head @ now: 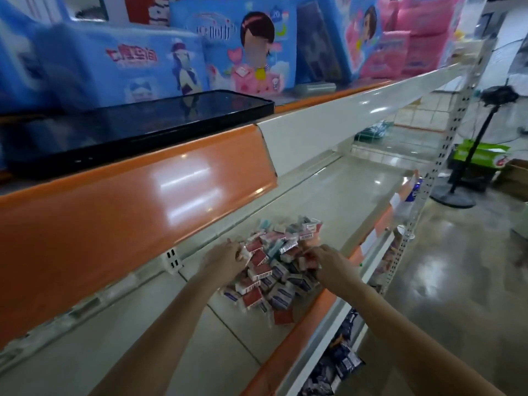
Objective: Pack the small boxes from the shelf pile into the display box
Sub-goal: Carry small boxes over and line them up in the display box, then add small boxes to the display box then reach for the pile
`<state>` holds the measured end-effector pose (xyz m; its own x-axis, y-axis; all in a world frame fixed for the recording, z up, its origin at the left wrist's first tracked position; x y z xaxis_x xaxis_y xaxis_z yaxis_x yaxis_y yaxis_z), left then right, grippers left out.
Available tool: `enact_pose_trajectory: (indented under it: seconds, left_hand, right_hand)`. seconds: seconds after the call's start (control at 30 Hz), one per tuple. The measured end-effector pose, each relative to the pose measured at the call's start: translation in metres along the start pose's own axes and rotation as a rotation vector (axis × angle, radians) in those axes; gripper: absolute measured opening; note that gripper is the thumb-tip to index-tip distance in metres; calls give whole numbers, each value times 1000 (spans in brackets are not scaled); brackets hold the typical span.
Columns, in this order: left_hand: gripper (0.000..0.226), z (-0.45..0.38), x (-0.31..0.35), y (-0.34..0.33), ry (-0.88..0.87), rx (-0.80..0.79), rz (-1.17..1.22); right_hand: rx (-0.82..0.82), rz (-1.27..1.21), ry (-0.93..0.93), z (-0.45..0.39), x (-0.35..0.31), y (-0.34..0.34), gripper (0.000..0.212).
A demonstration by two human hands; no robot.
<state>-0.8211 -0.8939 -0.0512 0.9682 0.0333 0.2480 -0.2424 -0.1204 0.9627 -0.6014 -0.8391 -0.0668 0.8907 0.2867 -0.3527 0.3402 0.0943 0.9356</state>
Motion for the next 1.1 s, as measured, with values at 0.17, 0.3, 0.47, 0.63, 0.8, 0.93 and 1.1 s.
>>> enact_pose_trajectory:
  seconds: [0.17, 0.3, 0.47, 0.63, 0.8, 0.93, 1.1]
  left_hand:
    - [33, -4, 1, 3, 32, -2, 31]
    - [30, -1, 4, 5, 45, -41, 68]
    - [24, 18, -8, 13, 162, 85, 215]
    - [19, 87, -40, 19, 398, 330, 500]
    - [21, 182, -67, 37, 615, 560, 748]
    - [21, 276, -79, 66, 724, 777, 782]
    - [11, 410, -86, 99, 813, 1048, 846]
  right_hand:
    - [-54, -28, 128, -15, 4, 1, 38]
    - [-33, -85, 338, -23, -17, 25, 38]
    - [-77, -168, 509, -32, -61, 35, 36]
    - [-214, -262, 639, -7, -119, 9, 35]
    - [-333, -323, 773, 43, -187, -21, 33]
    - [-383, -441, 861, 102, -249, -30, 26]
    - [-524, -480, 993, 203, -324, -45, 25]
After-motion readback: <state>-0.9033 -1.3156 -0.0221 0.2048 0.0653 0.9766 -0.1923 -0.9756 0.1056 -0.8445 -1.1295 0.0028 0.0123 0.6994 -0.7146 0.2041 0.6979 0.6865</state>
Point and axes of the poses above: each hand's wrist, its own z-axis away from the middle knuckle, its own y-axis out of the back of the hand, x = y × z, the point moved 9 cm from there along -z, towards the middle knuckle, and after that the axes turned 10 degrees about -y, right-handed, at the moved point
